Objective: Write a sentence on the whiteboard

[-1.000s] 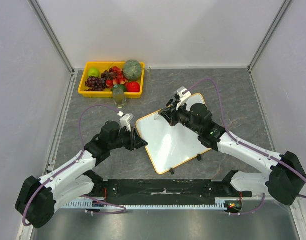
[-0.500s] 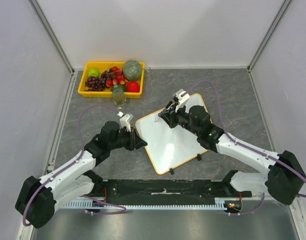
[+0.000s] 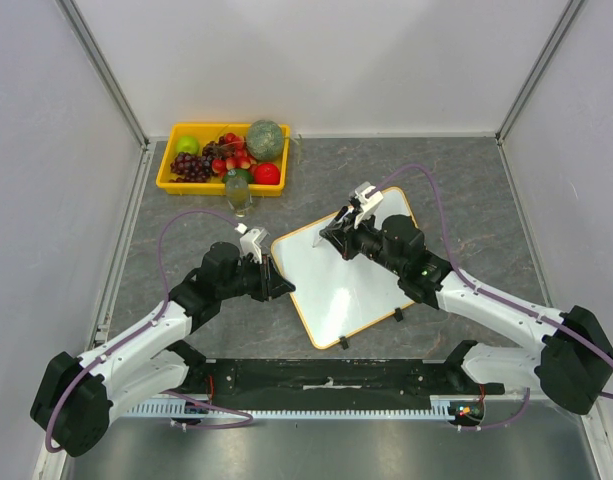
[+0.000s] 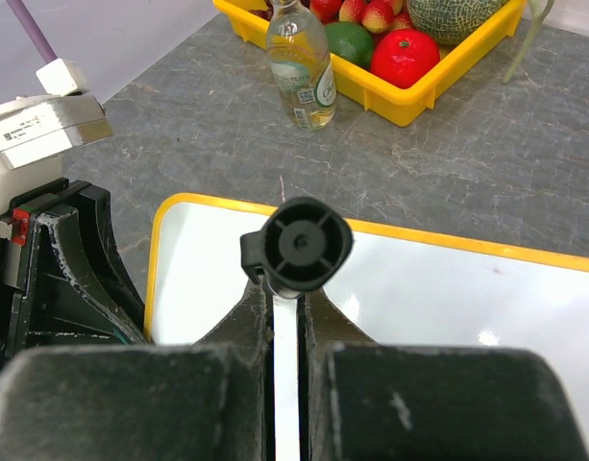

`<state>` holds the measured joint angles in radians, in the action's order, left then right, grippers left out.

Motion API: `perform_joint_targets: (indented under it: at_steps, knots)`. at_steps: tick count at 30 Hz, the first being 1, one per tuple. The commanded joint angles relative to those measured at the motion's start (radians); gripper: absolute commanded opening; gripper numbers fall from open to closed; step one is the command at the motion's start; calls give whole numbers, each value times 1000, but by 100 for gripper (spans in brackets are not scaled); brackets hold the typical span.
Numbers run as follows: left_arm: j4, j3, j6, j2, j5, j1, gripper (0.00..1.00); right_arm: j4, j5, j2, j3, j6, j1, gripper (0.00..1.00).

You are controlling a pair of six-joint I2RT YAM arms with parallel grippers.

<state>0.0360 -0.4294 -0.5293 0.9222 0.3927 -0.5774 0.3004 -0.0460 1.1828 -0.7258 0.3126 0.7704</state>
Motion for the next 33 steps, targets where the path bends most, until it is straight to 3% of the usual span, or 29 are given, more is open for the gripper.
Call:
perform_joint_targets:
  at_steps: [1, 17, 33]
  knots:
    - [64, 8, 80, 4, -81, 13, 2, -18, 21, -15, 0, -11, 1, 0]
    - [54, 11, 84, 7, -80, 16, 2, 69, 18, 52, -113, 33, 1, 0]
    - [54, 12, 83, 3, -75, 14, 2, 22, 83, 63, 17, -26, 3, 0]
